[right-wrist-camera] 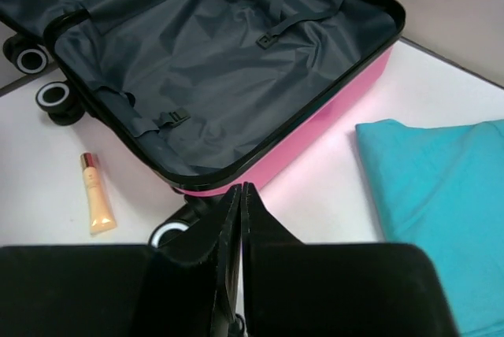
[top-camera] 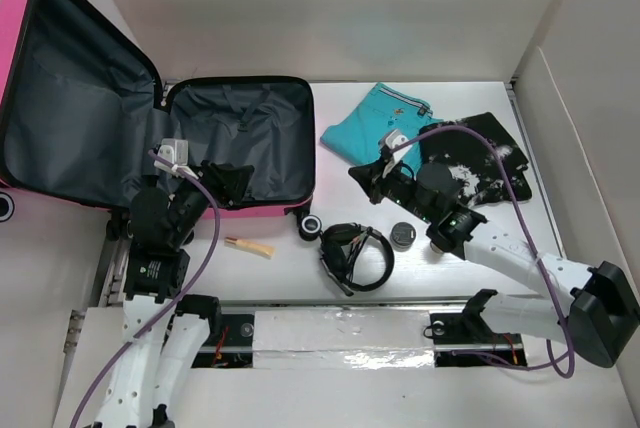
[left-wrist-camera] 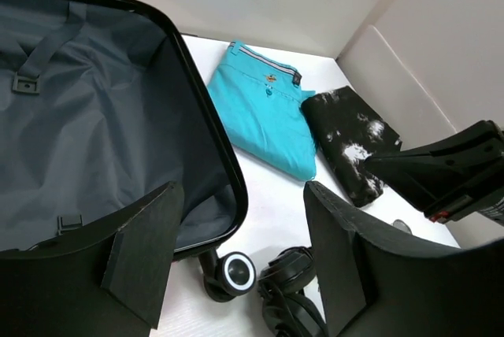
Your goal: Pack the luggage
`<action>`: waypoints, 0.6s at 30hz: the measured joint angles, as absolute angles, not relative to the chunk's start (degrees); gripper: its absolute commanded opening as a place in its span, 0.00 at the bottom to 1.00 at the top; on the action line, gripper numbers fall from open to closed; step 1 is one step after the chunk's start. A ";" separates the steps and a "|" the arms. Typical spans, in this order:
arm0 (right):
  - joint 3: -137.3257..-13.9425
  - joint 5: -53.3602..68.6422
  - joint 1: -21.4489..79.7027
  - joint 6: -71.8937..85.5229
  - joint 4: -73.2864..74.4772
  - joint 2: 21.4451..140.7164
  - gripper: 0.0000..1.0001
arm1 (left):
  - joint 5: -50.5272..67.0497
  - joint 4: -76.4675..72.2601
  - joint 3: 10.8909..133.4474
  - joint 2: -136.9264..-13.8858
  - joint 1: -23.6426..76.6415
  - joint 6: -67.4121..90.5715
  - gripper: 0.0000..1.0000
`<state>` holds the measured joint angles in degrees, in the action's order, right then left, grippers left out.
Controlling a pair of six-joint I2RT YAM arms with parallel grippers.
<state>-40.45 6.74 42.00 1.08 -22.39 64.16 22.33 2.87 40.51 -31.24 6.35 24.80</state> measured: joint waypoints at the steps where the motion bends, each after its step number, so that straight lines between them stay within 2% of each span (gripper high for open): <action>1: -40.45 6.92 42.28 1.08 -22.44 64.29 0.00 | 22.22 2.94 40.51 -31.22 6.35 24.62 0.50; 2: -40.45 7.14 42.68 0.97 -22.41 64.49 0.00 | 22.02 3.05 40.51 -31.22 6.35 24.58 0.31; 4: -40.60 7.57 43.88 0.23 -22.31 65.04 0.00 | 21.98 3.18 40.51 -30.76 6.35 24.71 0.17; 5: -40.91 7.68 44.69 -0.19 -22.31 65.54 0.00 | 22.13 2.90 40.51 -30.50 6.35 24.58 0.03; 6: -41.41 7.84 45.56 -0.49 -22.22 66.24 0.00 | 22.22 2.66 40.51 -30.28 6.35 24.69 0.00; 13: -50.81 6.28 56.47 -1.72 -19.40 74.87 0.00 | 21.85 2.50 43.64 -29.02 6.57 25.17 0.00; 16: -54.78 4.43 63.29 -1.54 -19.38 80.38 0.01 | 20.84 2.61 46.50 -28.75 6.68 25.87 0.20; 17: -55.92 3.77 65.25 -1.39 -19.35 82.59 0.05 | 20.38 2.66 47.44 -28.45 6.70 26.09 0.30; 18: -57.06 3.29 66.89 -1.15 -19.16 84.99 0.18 | 19.70 2.72 48.23 -27.94 6.85 26.17 0.35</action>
<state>-57.06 3.29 66.89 -1.15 -19.16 84.99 19.70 2.72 48.23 -27.94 6.85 26.17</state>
